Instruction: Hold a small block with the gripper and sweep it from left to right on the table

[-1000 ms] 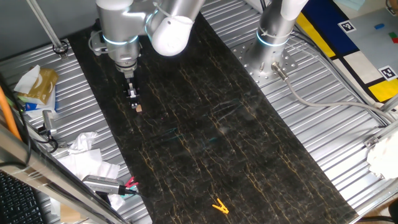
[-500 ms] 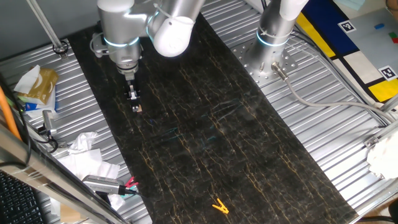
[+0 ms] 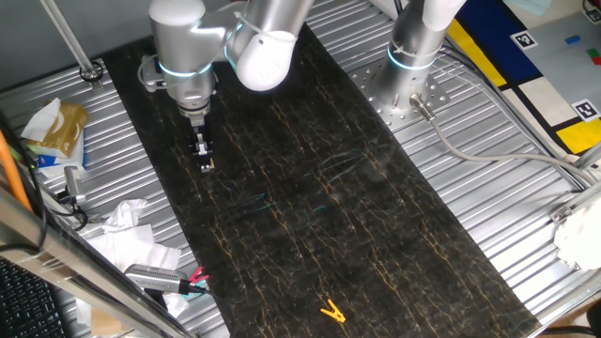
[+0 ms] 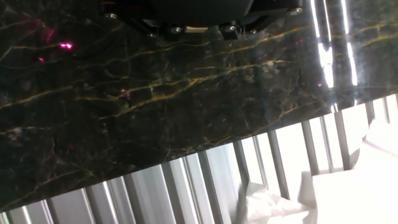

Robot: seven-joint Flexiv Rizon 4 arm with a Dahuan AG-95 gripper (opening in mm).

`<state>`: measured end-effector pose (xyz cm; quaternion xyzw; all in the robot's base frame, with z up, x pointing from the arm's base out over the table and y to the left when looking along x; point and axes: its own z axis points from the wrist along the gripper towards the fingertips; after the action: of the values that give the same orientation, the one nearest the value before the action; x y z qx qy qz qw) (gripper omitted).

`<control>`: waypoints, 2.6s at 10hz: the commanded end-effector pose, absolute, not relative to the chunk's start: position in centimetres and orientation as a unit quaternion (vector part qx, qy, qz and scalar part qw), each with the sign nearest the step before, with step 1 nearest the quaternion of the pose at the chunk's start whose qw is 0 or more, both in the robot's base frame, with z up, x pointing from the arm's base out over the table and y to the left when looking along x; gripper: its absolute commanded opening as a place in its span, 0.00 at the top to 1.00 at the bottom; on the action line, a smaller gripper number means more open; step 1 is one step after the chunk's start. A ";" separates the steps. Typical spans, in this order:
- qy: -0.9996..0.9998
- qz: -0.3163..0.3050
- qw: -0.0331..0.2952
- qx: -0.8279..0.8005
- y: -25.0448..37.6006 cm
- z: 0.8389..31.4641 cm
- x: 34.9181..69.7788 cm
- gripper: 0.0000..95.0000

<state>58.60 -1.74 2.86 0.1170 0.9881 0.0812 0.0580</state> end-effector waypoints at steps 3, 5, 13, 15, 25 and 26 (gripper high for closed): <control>0.987 0.079 0.062 0.127 -0.7 2.2 58.7 0.60; 0.986 0.079 0.063 0.129 -0.4 2.1 58.7 0.60; 0.986 0.079 0.064 0.133 1.5 2.3 59.2 0.60; 0.986 0.081 0.064 0.133 2.0 2.4 59.5 0.60; 0.986 0.079 0.065 0.133 7.2 2.3 60.1 0.60; 0.986 0.077 0.065 0.133 7.7 2.4 60.2 0.60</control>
<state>60.21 7.89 2.30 0.1328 0.9859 0.0784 0.0649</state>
